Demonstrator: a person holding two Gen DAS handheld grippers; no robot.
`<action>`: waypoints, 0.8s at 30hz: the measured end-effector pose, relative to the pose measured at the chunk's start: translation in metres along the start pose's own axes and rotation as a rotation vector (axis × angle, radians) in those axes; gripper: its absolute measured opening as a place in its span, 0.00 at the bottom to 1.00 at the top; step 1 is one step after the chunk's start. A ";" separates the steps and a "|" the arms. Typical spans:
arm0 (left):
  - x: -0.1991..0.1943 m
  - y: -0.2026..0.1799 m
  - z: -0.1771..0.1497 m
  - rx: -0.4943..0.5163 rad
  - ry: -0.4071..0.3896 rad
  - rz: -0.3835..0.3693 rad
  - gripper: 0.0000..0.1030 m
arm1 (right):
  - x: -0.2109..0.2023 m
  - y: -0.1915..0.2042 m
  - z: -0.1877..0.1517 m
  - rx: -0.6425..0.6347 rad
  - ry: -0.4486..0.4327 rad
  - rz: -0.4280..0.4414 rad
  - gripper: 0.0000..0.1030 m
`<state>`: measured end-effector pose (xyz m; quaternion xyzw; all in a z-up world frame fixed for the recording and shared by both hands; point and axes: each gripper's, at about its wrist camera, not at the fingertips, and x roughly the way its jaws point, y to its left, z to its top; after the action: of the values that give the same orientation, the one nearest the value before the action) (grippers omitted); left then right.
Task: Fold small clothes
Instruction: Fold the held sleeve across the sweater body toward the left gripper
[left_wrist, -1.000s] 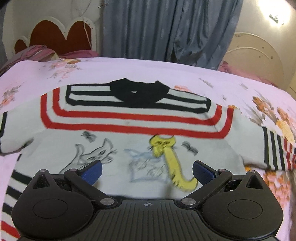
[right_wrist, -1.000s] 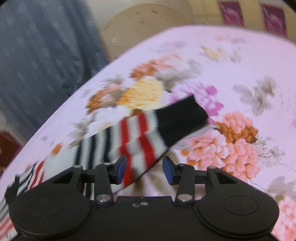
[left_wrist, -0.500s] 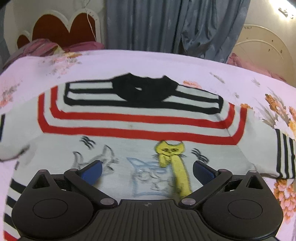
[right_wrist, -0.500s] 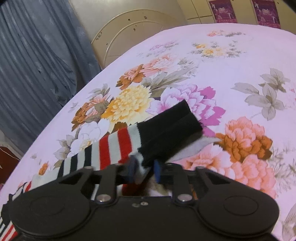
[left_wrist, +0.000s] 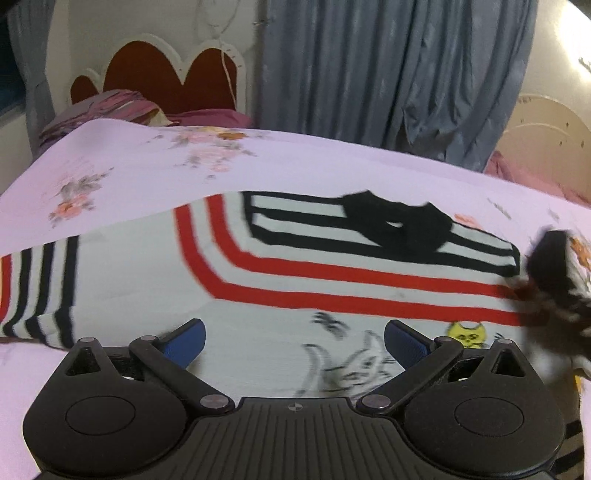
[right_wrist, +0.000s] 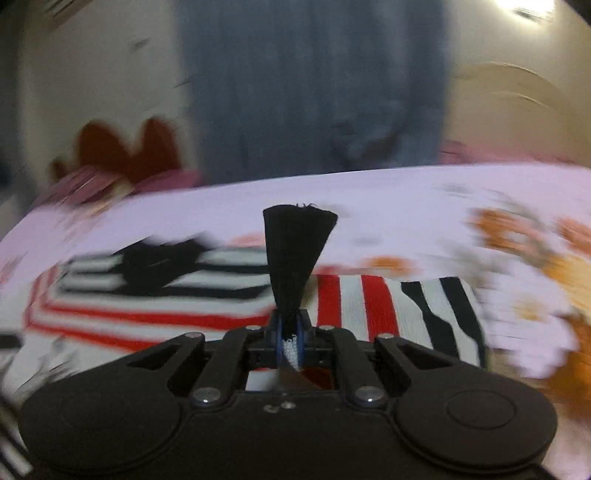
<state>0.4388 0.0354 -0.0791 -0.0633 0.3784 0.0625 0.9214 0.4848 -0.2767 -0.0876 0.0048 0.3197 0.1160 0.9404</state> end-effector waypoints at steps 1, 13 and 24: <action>-0.001 0.009 -0.001 -0.012 -0.003 -0.008 0.98 | 0.007 0.019 0.000 -0.030 0.016 0.023 0.07; 0.007 0.047 -0.012 -0.088 0.022 -0.150 0.88 | 0.042 0.118 -0.028 -0.150 0.123 0.116 0.42; 0.074 -0.044 0.014 -0.033 0.126 -0.409 0.76 | -0.032 0.048 -0.011 0.053 -0.057 -0.068 0.25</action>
<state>0.5078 -0.0005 -0.1187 -0.1575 0.4137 -0.1237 0.8881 0.4434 -0.2380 -0.0735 0.0220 0.2957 0.0754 0.9520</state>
